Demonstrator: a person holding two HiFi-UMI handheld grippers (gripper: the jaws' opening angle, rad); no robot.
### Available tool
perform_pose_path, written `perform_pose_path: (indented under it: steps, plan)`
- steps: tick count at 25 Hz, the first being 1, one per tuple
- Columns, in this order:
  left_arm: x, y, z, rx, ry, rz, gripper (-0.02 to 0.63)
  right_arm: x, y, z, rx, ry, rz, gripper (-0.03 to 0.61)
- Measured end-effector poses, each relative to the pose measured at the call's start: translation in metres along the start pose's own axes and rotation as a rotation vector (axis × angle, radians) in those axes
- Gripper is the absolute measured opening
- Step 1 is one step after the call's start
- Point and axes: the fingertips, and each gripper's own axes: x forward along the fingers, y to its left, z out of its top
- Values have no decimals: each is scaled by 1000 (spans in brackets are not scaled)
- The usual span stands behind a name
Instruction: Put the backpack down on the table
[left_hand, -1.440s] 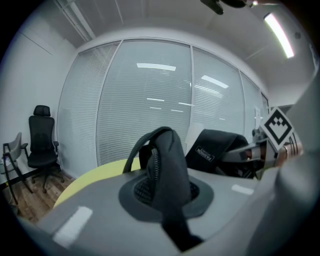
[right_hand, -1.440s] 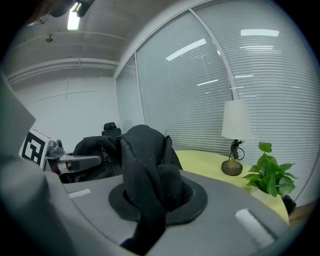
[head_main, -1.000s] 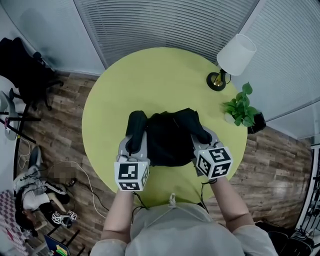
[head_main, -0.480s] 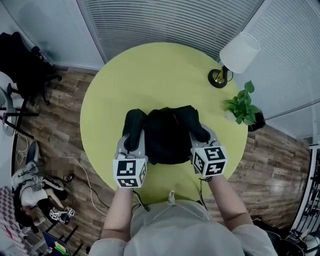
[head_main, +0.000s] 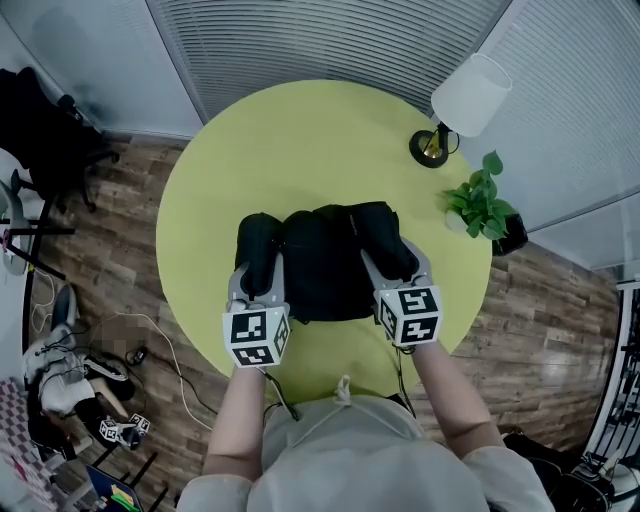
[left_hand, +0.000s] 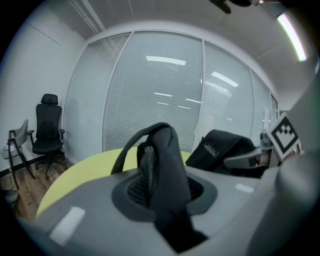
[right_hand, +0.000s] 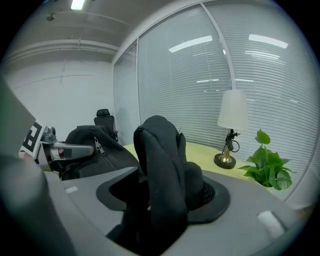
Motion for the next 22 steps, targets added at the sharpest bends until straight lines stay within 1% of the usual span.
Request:
perform_pose_path:
  steps: [1, 2, 4, 6, 8, 11, 17, 18, 20, 22]
  plan:
    - [-1, -1, -1, -1, -4, -1, 102, -1, 1, 0, 0, -10, -4, 304]
    - [-2, 0, -3, -12, -8, -4, 151, -2, 1, 1, -1, -20, -11, 358]
    - [-6, 3, -6, -49, -20, 4, 277, -5, 3, 1, -6, -35, -27, 433]
    - [-11, 7, -9, -75, -33, 31, 376, -10, 3, 2, -12, -45, -44, 481]
    - [-16, 9, -10, -79, -42, 59, 419, -15, 1, 3, -19, -56, -58, 494]
    - [-25, 6, -9, -52, -62, 80, 445, -25, -2, 6, -23, -79, -81, 503]
    - [-48, -10, -4, -23, -101, 84, 451, -59, -3, 10, -22, -122, -114, 503]
    - [-51, -14, -3, -19, -105, 80, 449, -65, -4, 9, -20, -125, -121, 491]
    - [-59, -22, 0, -14, -113, 60, 442, -77, -4, 8, -18, -123, -126, 441]
    - [-69, -30, 2, -14, -118, 38, 414, -88, -2, 7, -15, -121, -122, 396]
